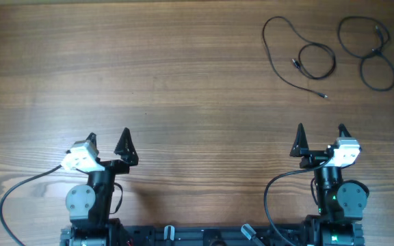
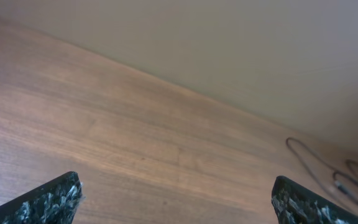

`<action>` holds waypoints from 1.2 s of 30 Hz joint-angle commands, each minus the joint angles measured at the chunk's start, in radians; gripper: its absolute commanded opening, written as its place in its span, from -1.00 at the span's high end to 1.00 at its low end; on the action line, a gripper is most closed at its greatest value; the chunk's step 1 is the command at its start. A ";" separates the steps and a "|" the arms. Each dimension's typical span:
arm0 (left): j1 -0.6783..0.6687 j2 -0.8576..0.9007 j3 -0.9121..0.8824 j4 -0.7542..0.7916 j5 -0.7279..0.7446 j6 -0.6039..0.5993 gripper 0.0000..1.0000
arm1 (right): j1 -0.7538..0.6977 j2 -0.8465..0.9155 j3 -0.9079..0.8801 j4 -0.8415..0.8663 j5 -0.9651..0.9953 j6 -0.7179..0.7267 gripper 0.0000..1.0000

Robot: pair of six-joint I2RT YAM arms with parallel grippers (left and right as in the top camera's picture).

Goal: Untangle cables

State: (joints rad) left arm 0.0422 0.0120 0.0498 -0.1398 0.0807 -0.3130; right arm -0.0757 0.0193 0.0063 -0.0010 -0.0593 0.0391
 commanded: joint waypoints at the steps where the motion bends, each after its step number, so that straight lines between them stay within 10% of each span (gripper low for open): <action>1: -0.001 -0.008 -0.026 0.031 0.006 0.127 -1.00 | -0.006 -0.014 -0.001 0.003 -0.008 -0.011 -0.99; 36: -0.039 -0.008 -0.044 0.070 0.008 0.253 -1.00 | -0.006 -0.014 -0.001 0.003 -0.008 -0.011 -0.99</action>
State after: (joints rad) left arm 0.0082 0.0120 0.0185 -0.0742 0.1024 -0.0826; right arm -0.0757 0.0193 0.0063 -0.0006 -0.0593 0.0391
